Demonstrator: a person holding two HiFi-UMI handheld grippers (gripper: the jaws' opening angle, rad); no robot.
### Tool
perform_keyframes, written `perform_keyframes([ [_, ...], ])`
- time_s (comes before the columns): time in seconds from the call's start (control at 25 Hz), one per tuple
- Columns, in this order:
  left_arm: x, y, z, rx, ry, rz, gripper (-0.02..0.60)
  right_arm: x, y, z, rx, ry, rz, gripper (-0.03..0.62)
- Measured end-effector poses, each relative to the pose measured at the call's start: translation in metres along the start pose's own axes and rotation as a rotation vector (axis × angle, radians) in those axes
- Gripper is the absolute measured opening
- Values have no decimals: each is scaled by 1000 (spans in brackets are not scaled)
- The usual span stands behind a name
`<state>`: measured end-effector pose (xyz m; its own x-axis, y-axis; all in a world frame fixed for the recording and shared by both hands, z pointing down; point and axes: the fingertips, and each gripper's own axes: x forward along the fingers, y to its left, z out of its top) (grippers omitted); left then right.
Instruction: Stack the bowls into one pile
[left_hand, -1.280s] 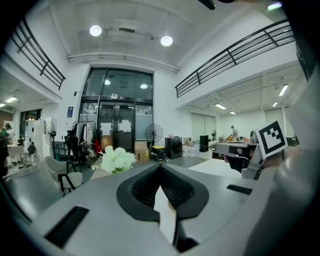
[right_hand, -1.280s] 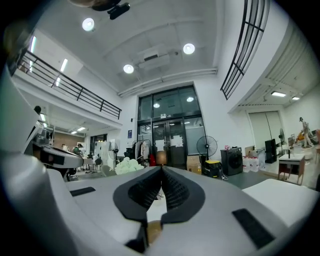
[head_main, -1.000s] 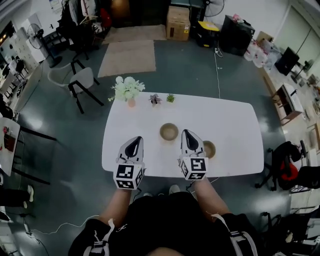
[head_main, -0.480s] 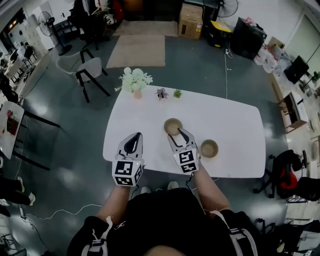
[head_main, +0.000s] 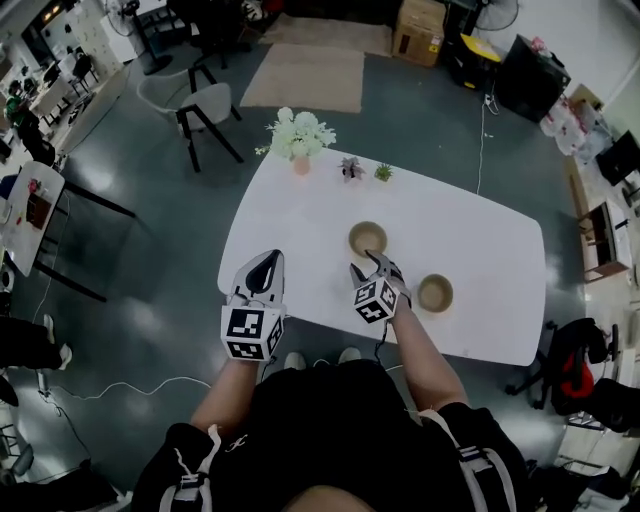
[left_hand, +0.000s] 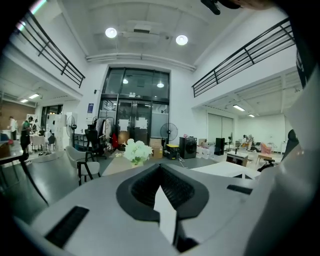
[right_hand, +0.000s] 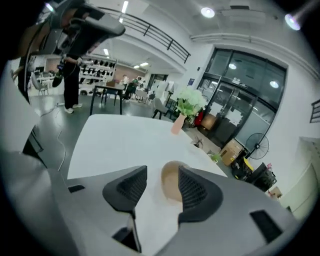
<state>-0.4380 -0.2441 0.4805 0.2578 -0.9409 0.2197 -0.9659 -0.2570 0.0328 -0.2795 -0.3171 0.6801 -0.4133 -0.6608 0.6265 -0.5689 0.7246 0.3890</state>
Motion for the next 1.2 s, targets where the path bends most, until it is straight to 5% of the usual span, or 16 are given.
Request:
perform_keyframes([
  [0.4, -23, 26, -6, -10, 22, 97, 12, 53, -9, -56, -358, 300, -42, 170],
  [0.56, -33, 34, -5, -16, 24, 124, 12, 57, -7, -55, -439, 313, -39, 58],
  [0.84, -38, 33, -5, -17, 20, 121, 12, 47, -6, -40, -435, 269, -44, 41],
  [1.2, -18, 6, -3, -8, 13, 11, 12, 1, -30, -30, -339, 244, -144, 41],
])
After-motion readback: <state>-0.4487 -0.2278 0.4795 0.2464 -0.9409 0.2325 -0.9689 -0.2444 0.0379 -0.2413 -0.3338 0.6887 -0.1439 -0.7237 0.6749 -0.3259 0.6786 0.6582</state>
